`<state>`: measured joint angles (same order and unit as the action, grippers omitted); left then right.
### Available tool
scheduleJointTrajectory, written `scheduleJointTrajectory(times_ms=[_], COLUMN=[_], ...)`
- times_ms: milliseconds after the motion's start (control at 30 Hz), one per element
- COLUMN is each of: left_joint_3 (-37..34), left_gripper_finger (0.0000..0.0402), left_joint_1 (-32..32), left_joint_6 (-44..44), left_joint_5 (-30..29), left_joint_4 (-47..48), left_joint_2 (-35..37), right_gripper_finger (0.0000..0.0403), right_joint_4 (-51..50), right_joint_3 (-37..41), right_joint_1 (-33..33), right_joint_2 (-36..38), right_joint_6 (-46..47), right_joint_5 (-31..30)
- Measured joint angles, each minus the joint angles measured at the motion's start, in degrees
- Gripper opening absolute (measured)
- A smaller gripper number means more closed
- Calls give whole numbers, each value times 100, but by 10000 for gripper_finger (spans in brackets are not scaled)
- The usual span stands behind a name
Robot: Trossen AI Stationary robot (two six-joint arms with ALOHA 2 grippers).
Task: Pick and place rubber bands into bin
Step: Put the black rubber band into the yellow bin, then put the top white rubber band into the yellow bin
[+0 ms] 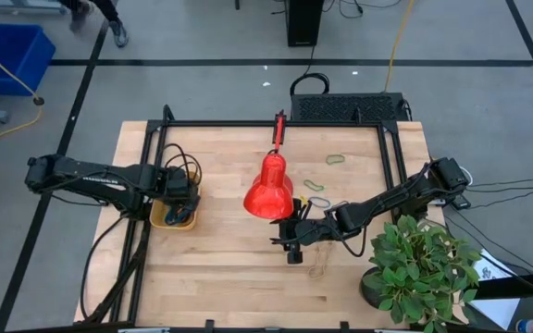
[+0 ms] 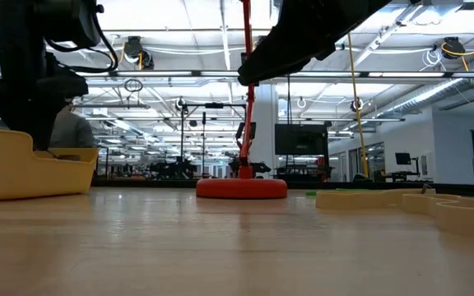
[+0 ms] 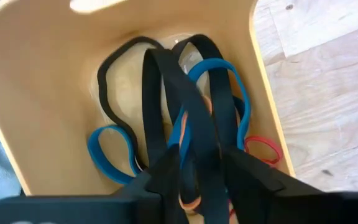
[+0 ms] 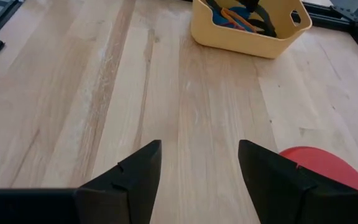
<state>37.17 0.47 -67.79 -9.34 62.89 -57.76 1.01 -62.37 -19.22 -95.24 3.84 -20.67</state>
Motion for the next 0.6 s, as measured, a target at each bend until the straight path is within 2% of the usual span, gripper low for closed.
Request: scheduleJointTrajectory(times_ms=[233,600], left_joint_3=[0,0], left_gripper_finger=[184,209], left_joint_1=[1,0], left_joint_6=[60,107], left_joint_5=[-118,-118], left_joint_4=[0,0], left_joint_2=[0,0], right_gripper_finger=[210,210], right_joint_4=[-300,-2535], right_joint_3=[0,0], right_joint_1=[-2,-2], right_joint_2=[-2,-2], right_joint_6=[-122,-108], right_joint_5=[2,284])
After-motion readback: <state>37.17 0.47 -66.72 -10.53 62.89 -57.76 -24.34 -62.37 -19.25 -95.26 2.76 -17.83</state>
